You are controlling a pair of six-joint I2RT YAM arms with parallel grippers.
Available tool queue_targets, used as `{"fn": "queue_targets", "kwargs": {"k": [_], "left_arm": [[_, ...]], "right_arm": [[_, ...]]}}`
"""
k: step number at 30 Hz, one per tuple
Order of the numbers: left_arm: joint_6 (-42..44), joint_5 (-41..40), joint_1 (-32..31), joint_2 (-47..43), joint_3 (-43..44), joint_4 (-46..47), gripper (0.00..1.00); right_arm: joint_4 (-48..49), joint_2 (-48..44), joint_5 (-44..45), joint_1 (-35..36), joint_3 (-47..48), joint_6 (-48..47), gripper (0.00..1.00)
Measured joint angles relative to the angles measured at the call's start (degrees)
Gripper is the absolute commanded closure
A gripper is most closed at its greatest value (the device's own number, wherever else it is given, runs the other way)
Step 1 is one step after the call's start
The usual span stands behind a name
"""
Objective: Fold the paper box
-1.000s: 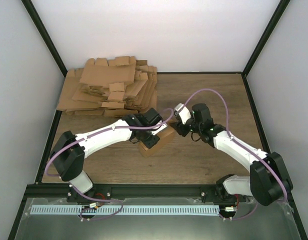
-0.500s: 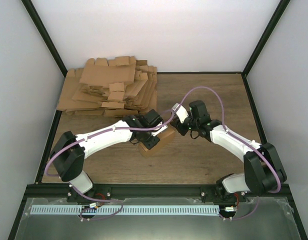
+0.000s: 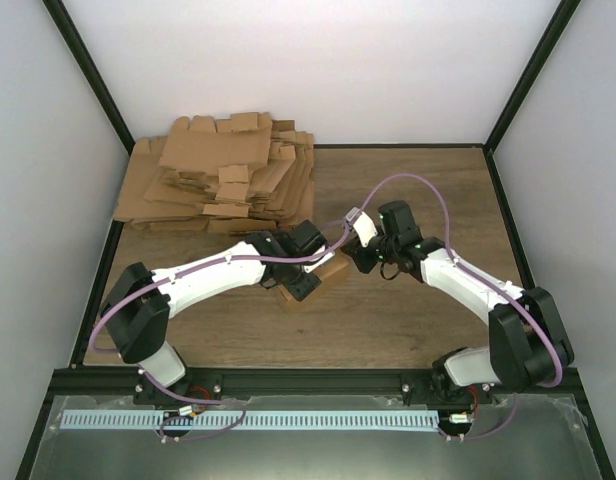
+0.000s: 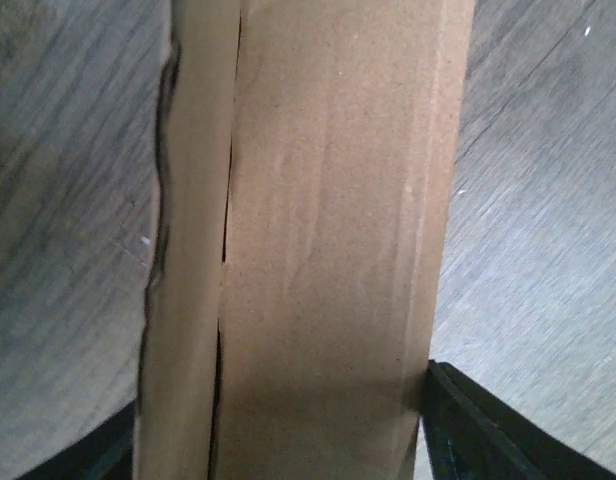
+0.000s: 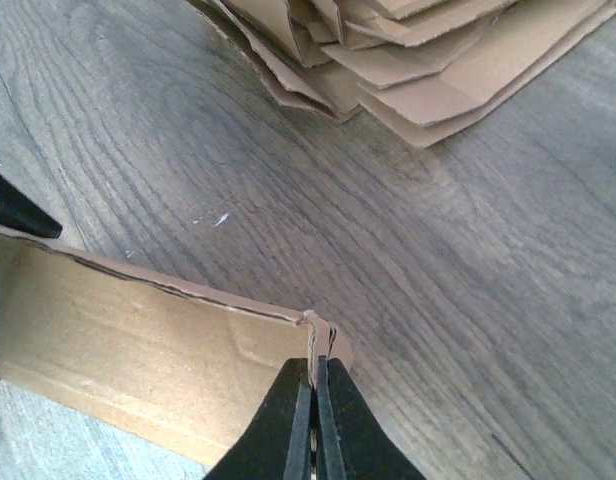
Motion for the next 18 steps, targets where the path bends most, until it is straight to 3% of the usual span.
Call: {"fn": "queue_targets", "kwargs": {"k": [9,18], "left_arm": [[-2.9,-3.6,0.0,-1.4,-0.1,1.2,0.01],[-9.4,-8.2,0.0,-7.1,1.2,1.5,0.0]], "right_arm": [[-1.1,-3.0,-0.2,0.0,-1.6,9.0,0.99],[-1.3,-6.0,1.1,0.0,-3.5,14.0,0.99]]}}
